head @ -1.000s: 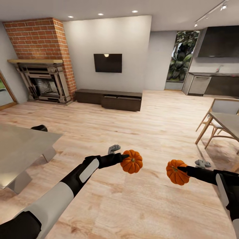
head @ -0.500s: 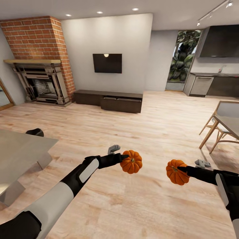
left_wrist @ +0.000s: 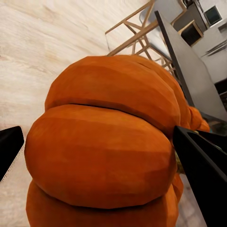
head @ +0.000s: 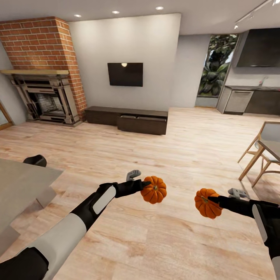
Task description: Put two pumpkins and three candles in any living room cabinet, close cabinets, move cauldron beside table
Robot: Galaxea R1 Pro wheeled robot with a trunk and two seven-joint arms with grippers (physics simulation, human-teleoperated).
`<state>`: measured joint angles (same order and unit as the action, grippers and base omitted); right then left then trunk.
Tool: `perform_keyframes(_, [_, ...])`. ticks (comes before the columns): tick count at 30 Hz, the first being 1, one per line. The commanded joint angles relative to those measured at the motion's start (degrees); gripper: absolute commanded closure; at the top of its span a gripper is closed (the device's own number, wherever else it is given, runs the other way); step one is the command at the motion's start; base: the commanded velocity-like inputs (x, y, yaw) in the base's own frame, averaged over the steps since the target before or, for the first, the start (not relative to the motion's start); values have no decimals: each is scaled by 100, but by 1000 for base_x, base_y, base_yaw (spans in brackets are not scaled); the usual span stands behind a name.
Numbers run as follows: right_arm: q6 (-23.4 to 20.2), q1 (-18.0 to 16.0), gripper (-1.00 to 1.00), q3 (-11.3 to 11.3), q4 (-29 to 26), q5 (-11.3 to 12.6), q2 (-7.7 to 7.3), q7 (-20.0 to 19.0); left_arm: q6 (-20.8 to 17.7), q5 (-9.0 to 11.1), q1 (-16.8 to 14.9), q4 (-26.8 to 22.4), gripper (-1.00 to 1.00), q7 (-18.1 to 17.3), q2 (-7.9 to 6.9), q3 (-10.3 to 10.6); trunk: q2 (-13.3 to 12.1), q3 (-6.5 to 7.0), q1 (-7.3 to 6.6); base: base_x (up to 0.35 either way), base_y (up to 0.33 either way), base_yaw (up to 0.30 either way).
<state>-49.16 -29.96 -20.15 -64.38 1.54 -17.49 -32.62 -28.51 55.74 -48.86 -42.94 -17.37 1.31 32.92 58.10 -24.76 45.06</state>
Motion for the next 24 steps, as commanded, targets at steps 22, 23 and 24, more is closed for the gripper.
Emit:
perform_keyframes(22, [-6, -1, 100, -5, 12, 39, 0, 10, -5, 33, -1, -4, 100, -3, -8, -9, 0, 1, 0, 333, 0, 0])
perform_keyframes(23, [-5, -1, 100, -6, 12, 39, 0, 10, -4, 33, -1, -4, 100, -3, -5, -7, 0, 1, 0, 335, 0, 0])
perform_keyframes(24, [-5, -1, 100, -3, 11, 39, 0, 10, -3, 33, -1, -7, 100, -3, -6, -6, 0, 1, 0, 335, 0, 0])
